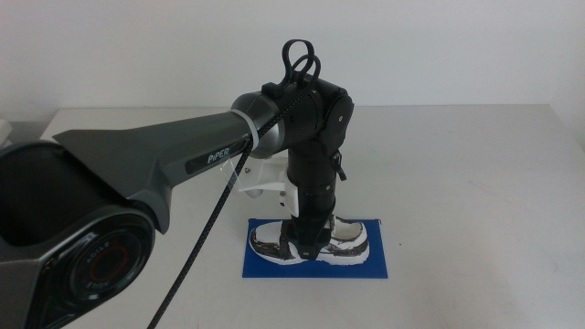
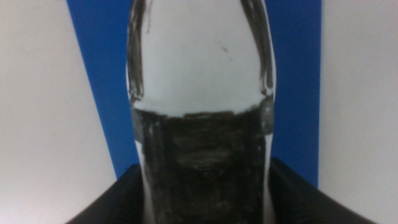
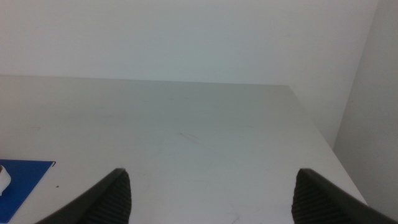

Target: Use one arm to grab the shoe from the table and place it on the mat.

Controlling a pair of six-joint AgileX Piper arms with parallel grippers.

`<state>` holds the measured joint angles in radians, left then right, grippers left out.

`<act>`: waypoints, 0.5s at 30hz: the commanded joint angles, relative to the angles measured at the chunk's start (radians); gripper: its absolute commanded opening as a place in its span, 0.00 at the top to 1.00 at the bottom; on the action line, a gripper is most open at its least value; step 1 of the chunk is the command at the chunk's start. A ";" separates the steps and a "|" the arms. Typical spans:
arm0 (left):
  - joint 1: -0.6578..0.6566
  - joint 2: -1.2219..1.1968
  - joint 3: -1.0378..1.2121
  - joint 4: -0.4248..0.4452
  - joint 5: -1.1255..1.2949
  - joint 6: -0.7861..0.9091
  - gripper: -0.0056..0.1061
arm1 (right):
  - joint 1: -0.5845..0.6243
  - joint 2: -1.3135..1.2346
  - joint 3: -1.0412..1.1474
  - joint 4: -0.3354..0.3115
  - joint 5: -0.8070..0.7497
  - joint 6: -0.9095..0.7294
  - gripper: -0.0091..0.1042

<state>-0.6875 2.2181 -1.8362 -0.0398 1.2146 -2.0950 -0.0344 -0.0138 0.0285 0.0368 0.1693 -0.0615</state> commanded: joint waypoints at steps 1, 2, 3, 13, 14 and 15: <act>-0.002 -0.056 -0.024 -0.008 0.007 -0.024 0.34 | -0.004 -0.021 -0.010 -0.008 -0.079 -0.013 0.33; -0.002 -0.056 -0.024 -0.008 0.008 -0.024 0.28 | -0.004 -0.021 -0.010 -0.008 -0.079 -0.013 0.33; -0.002 -0.056 -0.024 -0.008 0.012 -0.024 0.24 | -0.004 -0.021 -0.010 -0.008 -0.079 -0.013 0.33; -0.002 -0.066 -0.047 0.015 0.106 -0.024 0.11 | -0.004 -0.021 -0.010 -0.008 -0.079 -0.013 0.33; -0.002 -0.067 -0.054 0.015 0.106 -0.024 0.11 | -0.004 -0.021 -0.010 -0.008 -0.079 -0.013 0.33; -0.002 -0.069 -0.059 0.015 0.106 -0.024 0.11 | -0.004 -0.021 -0.010 -0.008 -0.079 -0.013 0.33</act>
<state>-0.6875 2.2234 -1.8587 -0.0296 1.2146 -2.0950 -0.0344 -0.0138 0.0285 0.0368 0.1693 -0.0615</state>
